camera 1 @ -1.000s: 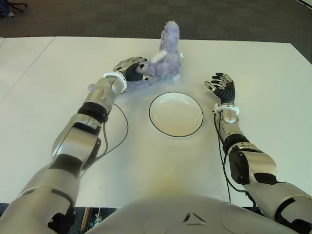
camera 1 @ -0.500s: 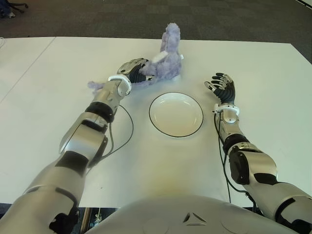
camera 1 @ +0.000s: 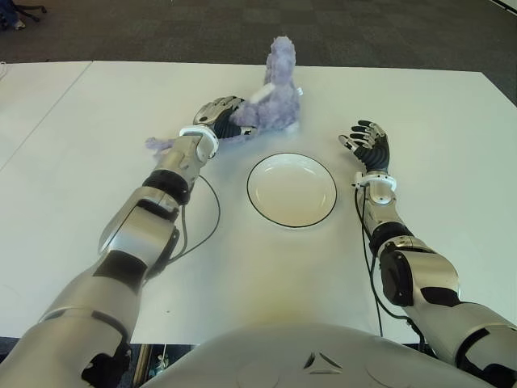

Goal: Put the doll into the plate.

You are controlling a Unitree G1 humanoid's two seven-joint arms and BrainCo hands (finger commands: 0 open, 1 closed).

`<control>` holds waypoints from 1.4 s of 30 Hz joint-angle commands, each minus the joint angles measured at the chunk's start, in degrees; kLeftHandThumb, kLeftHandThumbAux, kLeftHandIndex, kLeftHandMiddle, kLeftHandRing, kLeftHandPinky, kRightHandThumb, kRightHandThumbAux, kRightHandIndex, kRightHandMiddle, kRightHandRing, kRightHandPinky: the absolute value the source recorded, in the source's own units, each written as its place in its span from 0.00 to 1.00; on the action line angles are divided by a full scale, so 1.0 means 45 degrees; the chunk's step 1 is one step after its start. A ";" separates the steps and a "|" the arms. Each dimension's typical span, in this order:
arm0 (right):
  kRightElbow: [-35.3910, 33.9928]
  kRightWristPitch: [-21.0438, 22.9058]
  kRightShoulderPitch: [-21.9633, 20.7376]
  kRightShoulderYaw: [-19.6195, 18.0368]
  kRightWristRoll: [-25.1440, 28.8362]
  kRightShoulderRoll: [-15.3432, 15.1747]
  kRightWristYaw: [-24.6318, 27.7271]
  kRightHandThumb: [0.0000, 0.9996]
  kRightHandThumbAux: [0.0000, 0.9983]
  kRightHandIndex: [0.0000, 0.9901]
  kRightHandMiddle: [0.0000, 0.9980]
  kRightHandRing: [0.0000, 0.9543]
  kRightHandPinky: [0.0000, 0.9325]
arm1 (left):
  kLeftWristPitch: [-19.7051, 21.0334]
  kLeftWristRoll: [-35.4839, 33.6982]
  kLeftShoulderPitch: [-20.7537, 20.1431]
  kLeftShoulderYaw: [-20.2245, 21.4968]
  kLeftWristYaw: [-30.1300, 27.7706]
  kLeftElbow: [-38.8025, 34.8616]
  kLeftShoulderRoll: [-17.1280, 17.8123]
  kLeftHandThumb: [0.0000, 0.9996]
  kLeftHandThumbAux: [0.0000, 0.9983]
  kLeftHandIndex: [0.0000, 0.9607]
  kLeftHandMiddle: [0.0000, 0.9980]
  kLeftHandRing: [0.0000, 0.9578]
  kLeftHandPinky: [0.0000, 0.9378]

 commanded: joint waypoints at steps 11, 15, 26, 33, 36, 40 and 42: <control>0.1881 0.1500 0.2791 0.0181 -0.0187 0.0992 0.0052 0.16 0.81 0.27 0.34 0.36 0.34 | 0.0141 -0.0019 0.1977 -0.0592 0.2178 0.1745 -0.1147 0.17 0.38 0.00 0.00 0.00 0.00; 0.1875 0.1472 0.2818 0.0143 -0.0145 0.0973 0.0073 0.17 0.81 0.28 0.34 0.36 0.35 | -0.0211 -0.0078 0.1976 -0.0716 0.2176 0.2095 -0.1268 0.19 0.40 0.00 0.00 0.00 0.00; 0.1861 0.1471 0.2846 0.0149 -0.0143 0.0915 0.0073 0.20 0.81 0.27 0.34 0.36 0.35 | -0.0208 0.0256 0.1507 -0.1421 0.1107 0.3253 -0.2359 0.29 0.43 0.01 0.00 0.00 0.00; 0.1837 0.1419 0.2941 0.0187 -0.0168 0.0867 0.0047 0.21 0.81 0.26 0.34 0.37 0.37 | 0.0904 0.0524 0.0733 -0.1768 0.0284 0.4162 -0.2795 0.30 0.47 0.16 0.00 0.00 0.00; 0.1832 0.1411 0.2951 0.0198 -0.0175 0.0869 0.0025 0.21 0.81 0.26 0.34 0.37 0.37 | 0.1181 0.0529 0.0630 -0.1837 0.0124 0.4300 -0.2824 0.29 0.47 0.18 0.00 0.00 0.00; 0.1812 0.1303 0.3027 0.0245 -0.0213 0.0886 -0.0078 0.20 0.81 0.26 0.34 0.37 0.37 | 0.1721 0.0625 0.0490 -0.2030 -0.0320 0.4408 -0.2843 0.32 0.46 0.27 0.00 0.00 0.00; 0.1805 0.1250 0.3055 0.0264 -0.0223 0.0886 -0.0108 0.20 0.81 0.26 0.34 0.37 0.37 | 0.1916 0.0733 0.0395 -0.2244 -0.0549 0.4451 -0.2851 0.33 0.45 0.33 0.00 0.00 0.01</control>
